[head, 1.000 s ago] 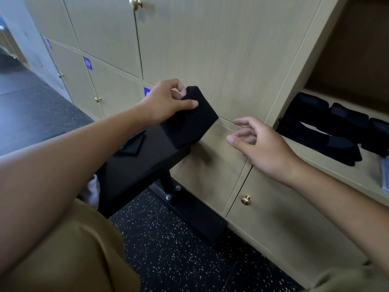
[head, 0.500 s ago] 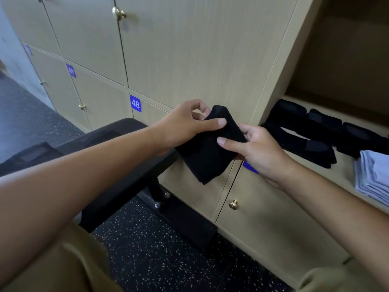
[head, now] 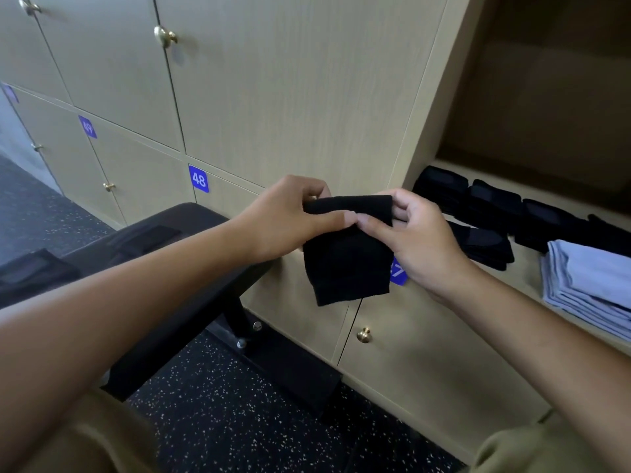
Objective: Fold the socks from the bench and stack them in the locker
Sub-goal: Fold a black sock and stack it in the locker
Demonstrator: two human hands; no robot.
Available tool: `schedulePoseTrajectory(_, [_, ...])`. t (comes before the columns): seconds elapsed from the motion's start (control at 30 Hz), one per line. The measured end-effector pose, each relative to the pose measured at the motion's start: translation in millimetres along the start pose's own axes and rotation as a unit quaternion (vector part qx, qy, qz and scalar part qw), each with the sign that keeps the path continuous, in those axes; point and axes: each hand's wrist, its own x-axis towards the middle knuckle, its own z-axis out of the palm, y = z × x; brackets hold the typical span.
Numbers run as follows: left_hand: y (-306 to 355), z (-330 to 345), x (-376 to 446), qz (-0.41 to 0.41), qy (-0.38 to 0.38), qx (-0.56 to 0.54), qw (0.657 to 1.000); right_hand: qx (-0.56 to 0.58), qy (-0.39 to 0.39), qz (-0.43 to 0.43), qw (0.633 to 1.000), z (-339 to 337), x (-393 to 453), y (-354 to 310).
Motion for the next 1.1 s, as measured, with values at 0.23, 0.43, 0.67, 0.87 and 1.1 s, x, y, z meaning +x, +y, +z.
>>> schedulePoseTrajectory(0.23, [6.0,1.1,-3.8,0.003,-0.010,0.005,1.000,0.003,-0.012,0.010,1.000,-5.8,-4.9,-3.3])
schedulePoseTrajectory(0.43, [7.3,-0.4,-3.4,-0.036,0.076,-0.097,0.992,0.010,-0.089,0.071,0.993,-16.1,-7.3,-1.4])
schedulePoseTrajectory(0.67, [9.4,-4.5,-6.6,0.045,0.041,-0.010,0.998,0.036,-0.028,0.071,0.996,-27.7,-13.7,-5.9])
schedulePoseTrajectory(0.87, [16.7,5.1,-11.8,0.038,-0.044,-0.080,0.995,0.086,0.076,0.028,0.993,-39.8,-19.5,-7.6])
schedulePoseTrajectory(1.1, [20.5,20.7,-10.8,0.019,-0.022,-0.138,0.990,-0.005,0.118,-0.012,0.993,-43.2,-24.2,-1.4])
